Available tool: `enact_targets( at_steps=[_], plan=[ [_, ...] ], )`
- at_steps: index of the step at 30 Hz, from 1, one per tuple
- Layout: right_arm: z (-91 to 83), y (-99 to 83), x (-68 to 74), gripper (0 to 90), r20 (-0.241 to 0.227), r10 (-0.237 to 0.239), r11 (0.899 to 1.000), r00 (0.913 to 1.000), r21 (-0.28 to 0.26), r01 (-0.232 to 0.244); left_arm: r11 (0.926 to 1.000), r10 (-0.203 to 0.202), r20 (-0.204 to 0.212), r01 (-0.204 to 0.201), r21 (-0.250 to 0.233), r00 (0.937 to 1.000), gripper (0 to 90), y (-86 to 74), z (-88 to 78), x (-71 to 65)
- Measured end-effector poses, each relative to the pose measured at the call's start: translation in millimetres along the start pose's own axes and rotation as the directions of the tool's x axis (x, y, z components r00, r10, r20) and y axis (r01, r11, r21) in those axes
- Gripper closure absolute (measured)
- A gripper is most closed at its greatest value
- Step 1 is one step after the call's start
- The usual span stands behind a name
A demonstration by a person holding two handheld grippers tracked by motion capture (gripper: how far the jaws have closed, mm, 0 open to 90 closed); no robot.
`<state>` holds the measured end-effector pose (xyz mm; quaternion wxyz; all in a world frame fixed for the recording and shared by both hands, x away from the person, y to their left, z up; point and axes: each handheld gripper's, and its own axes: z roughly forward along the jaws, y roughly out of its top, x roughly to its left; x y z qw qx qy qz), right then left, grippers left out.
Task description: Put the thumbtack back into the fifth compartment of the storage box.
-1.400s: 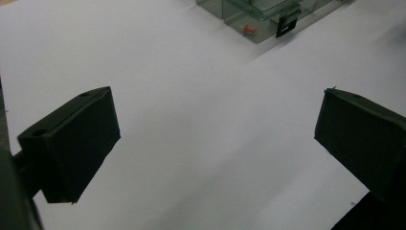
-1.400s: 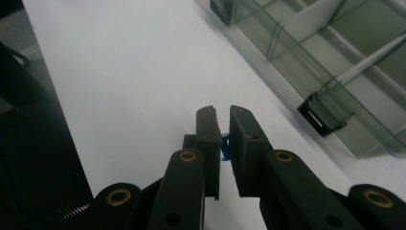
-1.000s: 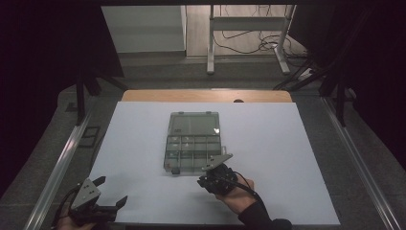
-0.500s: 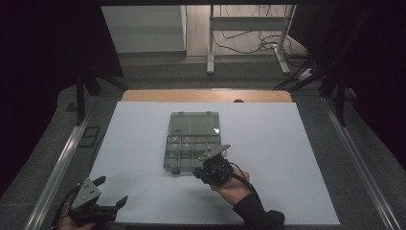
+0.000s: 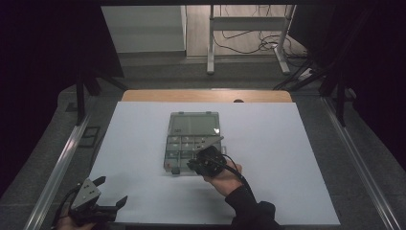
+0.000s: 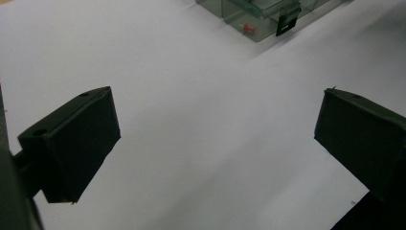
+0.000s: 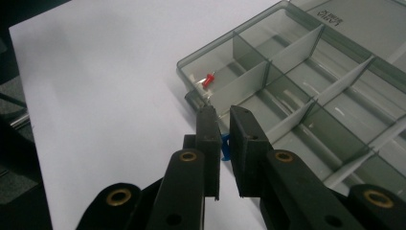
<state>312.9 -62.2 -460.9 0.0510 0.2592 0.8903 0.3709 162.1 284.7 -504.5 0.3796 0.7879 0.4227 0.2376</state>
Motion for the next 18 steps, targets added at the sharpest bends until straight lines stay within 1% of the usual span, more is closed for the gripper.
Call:
enact_targets(
  at_steps=[12,18],
  plan=[
    [17.5,12.2,-6.1,82.4,0.012,0.012,1.000,0.9999,-0.003,-0.011,1.0000,0.002,0.001,-0.002,0.001,1.0000,2.0,0.1,0.1,-0.3],
    [28.2,20.4,-6.1,82.4,0.013,0.001,1.000,0.9999,0.001,-0.001,1.0000,0.003,0.002,-0.003,0.001,1.0000,2.0,0.2,0.3,-0.5]
  ],
)
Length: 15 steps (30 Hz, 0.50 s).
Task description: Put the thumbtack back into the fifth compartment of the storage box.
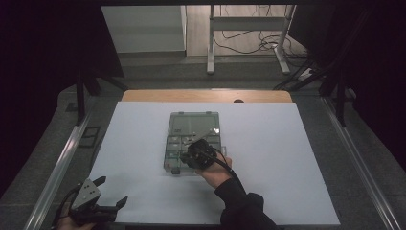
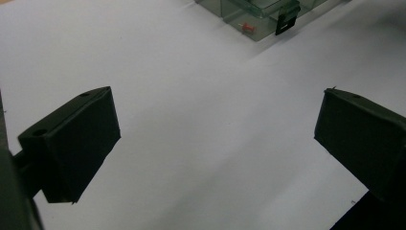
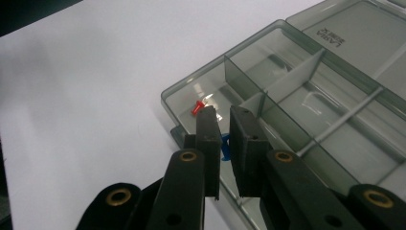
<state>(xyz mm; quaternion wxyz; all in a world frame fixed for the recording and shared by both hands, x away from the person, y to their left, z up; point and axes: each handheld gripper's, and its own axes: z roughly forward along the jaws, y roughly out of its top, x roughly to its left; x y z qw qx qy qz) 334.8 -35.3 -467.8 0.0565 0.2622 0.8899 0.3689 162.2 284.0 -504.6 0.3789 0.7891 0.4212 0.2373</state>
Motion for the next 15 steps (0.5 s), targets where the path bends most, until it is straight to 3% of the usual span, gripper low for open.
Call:
enact_targets(
  at_steps=[15],
  plan=[
    [31.1,17.9,7.9,82.0,0.014,-0.045,0.999,0.9989,0.021,0.045,1.0000,0.007,0.001,-0.007,0.003,1.0000,2.0,0.1,0.1,-0.3]
  ],
)
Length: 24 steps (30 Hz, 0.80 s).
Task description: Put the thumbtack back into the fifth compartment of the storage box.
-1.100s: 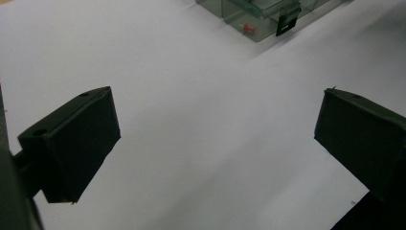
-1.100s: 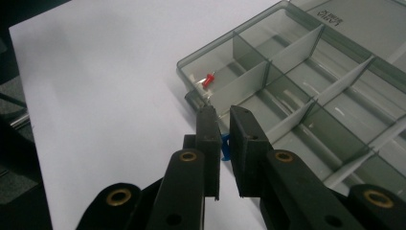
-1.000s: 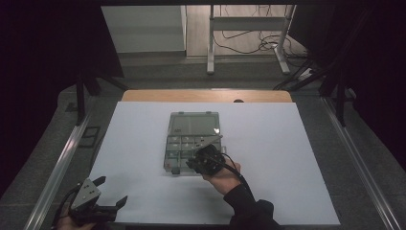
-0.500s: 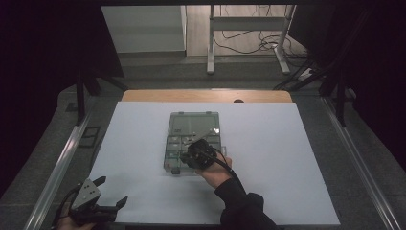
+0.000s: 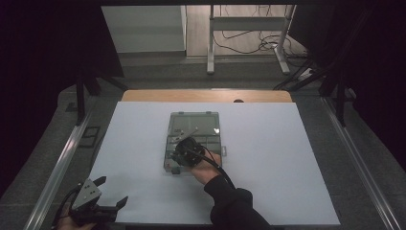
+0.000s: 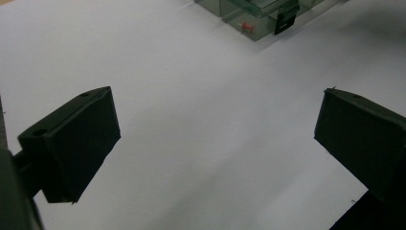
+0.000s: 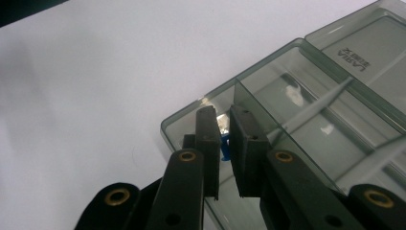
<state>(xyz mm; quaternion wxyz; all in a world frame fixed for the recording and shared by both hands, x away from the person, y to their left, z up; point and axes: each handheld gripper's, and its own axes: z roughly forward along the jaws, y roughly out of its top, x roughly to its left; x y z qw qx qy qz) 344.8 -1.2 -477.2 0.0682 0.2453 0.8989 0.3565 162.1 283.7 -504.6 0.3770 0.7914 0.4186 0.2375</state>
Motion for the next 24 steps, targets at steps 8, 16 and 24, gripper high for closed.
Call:
enact_targets(
  at_steps=[8,16,24],
  plan=[
    [16.2,3.8,2.2,81.8,-0.003,-0.006,1.000,1.0000,0.017,0.006,1.0000,0.003,0.000,-0.003,0.001,1.0000,2.0,0.0,0.1,-0.2],
    [20.0,2.2,1.3,73.5,-0.014,0.002,1.000,0.9999,0.026,-0.001,1.0000,0.003,0.001,-0.003,-0.001,1.0000,2.0,-0.1,0.1,-0.3],
    [10.1,1.0,3.0,57.9,-0.023,-0.008,1.000,0.9997,0.011,0.008,1.0000,0.004,0.001,-0.004,0.002,1.0000,2.0,0.1,0.3,-0.3]
  ],
)
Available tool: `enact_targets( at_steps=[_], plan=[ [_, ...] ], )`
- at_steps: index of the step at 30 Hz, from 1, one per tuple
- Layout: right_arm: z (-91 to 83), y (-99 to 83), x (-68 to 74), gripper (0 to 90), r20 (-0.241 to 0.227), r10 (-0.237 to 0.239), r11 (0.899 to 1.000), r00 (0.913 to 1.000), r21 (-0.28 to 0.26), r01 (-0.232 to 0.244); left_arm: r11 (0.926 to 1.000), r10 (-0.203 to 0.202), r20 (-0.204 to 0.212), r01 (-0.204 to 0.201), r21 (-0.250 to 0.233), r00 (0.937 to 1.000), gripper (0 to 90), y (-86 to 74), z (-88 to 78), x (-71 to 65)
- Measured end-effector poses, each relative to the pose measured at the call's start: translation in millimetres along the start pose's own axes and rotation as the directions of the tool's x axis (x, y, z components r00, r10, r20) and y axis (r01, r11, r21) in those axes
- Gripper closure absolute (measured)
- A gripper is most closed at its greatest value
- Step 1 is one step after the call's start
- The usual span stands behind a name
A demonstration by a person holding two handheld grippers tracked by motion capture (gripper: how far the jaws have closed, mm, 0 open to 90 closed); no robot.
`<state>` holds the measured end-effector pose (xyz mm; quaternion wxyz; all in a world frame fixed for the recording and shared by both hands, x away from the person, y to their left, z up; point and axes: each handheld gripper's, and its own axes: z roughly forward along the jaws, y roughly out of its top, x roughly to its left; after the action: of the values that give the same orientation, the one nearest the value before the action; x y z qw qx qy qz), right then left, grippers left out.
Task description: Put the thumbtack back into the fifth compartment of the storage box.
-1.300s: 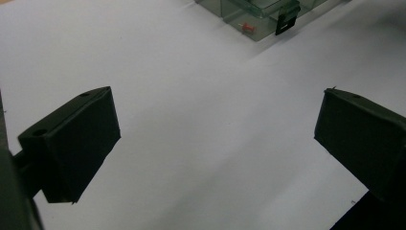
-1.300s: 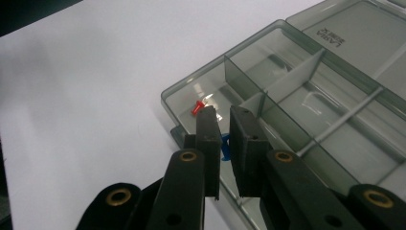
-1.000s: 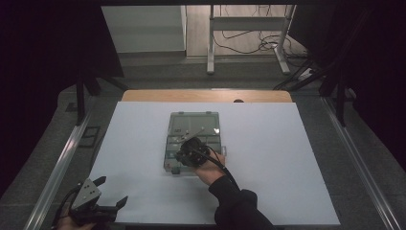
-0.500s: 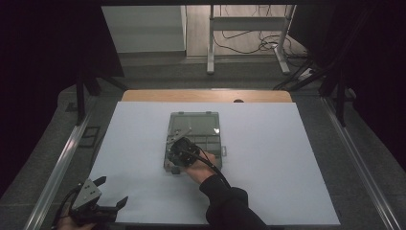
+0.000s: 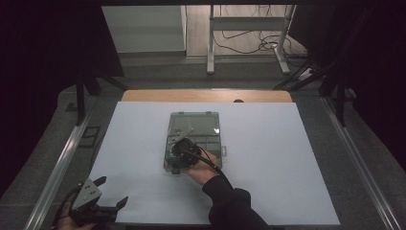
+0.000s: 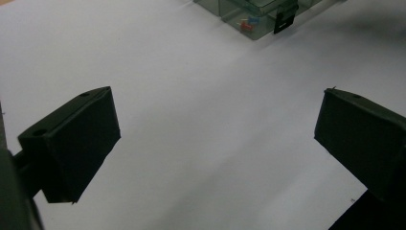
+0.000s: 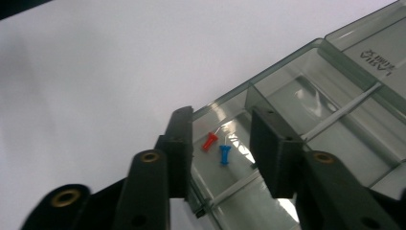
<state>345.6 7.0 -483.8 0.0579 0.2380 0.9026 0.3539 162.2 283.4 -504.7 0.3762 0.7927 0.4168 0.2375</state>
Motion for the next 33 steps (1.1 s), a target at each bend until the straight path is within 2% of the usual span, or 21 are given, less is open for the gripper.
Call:
enact_targets(
  at_steps=[10,12,21,24,33],
  plan=[
    [-14.1,-9.5,1.6,43.1,0.023,-0.029,0.999,0.9993,-0.029,0.029,1.0000,0.000,0.000,0.000,0.001,1.0000,2.0,0.0,0.1,0.1],
    [-17.1,-12.2,1.6,40.7,0.019,-0.025,0.999,0.9995,-0.037,0.026,1.0000,-0.001,0.001,0.001,0.000,1.0000,2.0,0.0,0.2,0.0],
    [-28.5,-23.4,0.4,30.0,0.057,-0.032,0.999,0.9979,-0.040,0.034,1.0000,0.000,0.002,0.000,0.000,1.0000,2.0,0.2,0.4,-0.2],
    [-33.3,-25.5,-0.4,27.3,0.052,-0.025,0.998,0.9983,-0.050,0.027,1.0000,0.001,0.002,-0.001,0.000,1.0000,2.0,0.0,0.2,0.2],
    [-49.6,-37.0,-0.4,13.7,0.076,-0.028,0.999,0.9967,-0.036,0.031,1.0000,0.003,0.003,-0.003,-0.001,1.0000,2.0,0.1,0.2,-0.2]
  ],
)
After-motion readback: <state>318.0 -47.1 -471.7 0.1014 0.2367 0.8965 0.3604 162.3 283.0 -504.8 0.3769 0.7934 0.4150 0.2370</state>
